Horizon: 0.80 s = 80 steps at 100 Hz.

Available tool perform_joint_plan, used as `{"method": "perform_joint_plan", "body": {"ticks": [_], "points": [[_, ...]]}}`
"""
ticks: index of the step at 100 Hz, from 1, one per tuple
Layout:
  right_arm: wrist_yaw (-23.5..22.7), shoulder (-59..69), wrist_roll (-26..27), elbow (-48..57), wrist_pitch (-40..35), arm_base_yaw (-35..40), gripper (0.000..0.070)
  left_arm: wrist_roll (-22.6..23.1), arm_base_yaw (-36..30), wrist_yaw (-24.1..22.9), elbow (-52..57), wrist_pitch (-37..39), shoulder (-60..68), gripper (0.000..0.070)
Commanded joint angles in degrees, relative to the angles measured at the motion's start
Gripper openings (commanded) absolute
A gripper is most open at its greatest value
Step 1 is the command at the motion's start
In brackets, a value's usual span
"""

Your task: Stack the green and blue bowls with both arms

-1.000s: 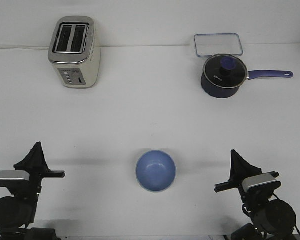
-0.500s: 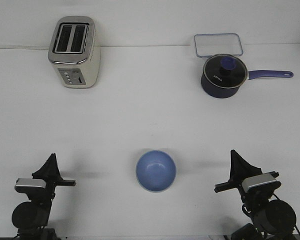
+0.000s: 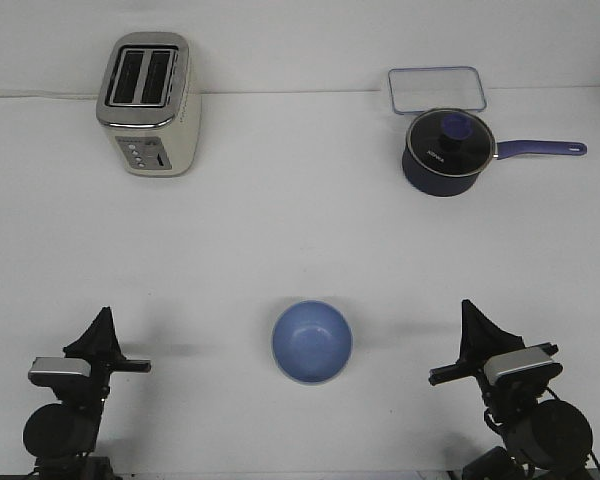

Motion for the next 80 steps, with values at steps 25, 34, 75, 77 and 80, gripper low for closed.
{"method": "perform_joint_plan", "body": {"ticks": [25,34,75,77,80], "points": [[0.0,-0.1,-0.2,0.3,0.7,0.3,0.0003,-0.2,0.0,0.0,-1.1,0.5,-0.1,0.0015],[0.0,-0.1,-0.3,0.3,0.7,0.3,0.0003,-0.2,0.0,0.0,-1.1,0.5,-0.1,0.0015],[-4.3,-5.9,-15.7,-10.3,3.7,-14.5,0.0003,-0.2,0.0,0.0,-1.1,0.5,-0.1,0.0015],[-5.0,-6.6,-16.5,-11.3,3.8,-15.3,0.0003,-0.2,0.0,0.0,-1.1,0.5,-0.1,0.0015],[-5.9,-7.4,-17.3,-12.7,3.9,-16.4,0.0003,-0.2,0.0,0.0,-1.1,0.5,-0.1,0.0015]]}}
